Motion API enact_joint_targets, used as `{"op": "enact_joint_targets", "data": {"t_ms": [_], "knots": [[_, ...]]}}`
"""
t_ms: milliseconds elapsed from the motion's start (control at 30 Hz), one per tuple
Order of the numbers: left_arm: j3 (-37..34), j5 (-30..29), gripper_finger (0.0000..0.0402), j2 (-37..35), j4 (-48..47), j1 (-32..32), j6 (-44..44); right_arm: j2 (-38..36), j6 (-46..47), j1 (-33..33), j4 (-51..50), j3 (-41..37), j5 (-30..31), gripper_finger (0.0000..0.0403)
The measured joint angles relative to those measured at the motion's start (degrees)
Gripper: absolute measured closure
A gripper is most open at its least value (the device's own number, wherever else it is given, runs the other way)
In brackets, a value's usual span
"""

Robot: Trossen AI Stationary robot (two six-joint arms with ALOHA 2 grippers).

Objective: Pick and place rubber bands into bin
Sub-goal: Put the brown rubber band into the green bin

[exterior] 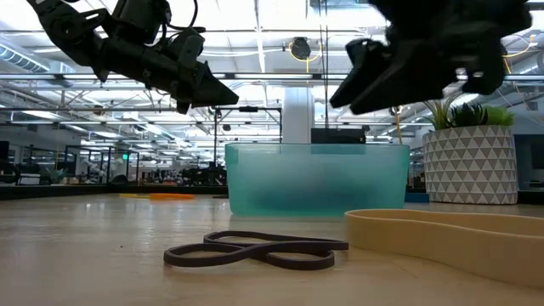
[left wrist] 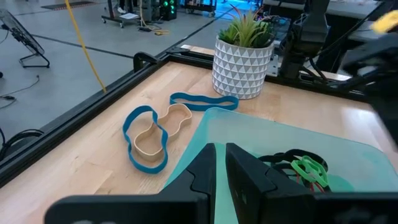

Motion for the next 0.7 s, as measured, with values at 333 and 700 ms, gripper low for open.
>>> {"op": "enact_joint_targets", "data": {"t_ms": [333,700], "knots": [[0.0,0.0,0.0360,0.0,-0.1,0.0,-0.1,0.0,0.3,6.2,8.6,0.1,-4.4,0.0222],[0.0,0.1,0.0360,0.0,-0.7,-0.2,-0.2,5.7,3.0,8.8,-1.6,10.1,-4.3,0.0243]]}}
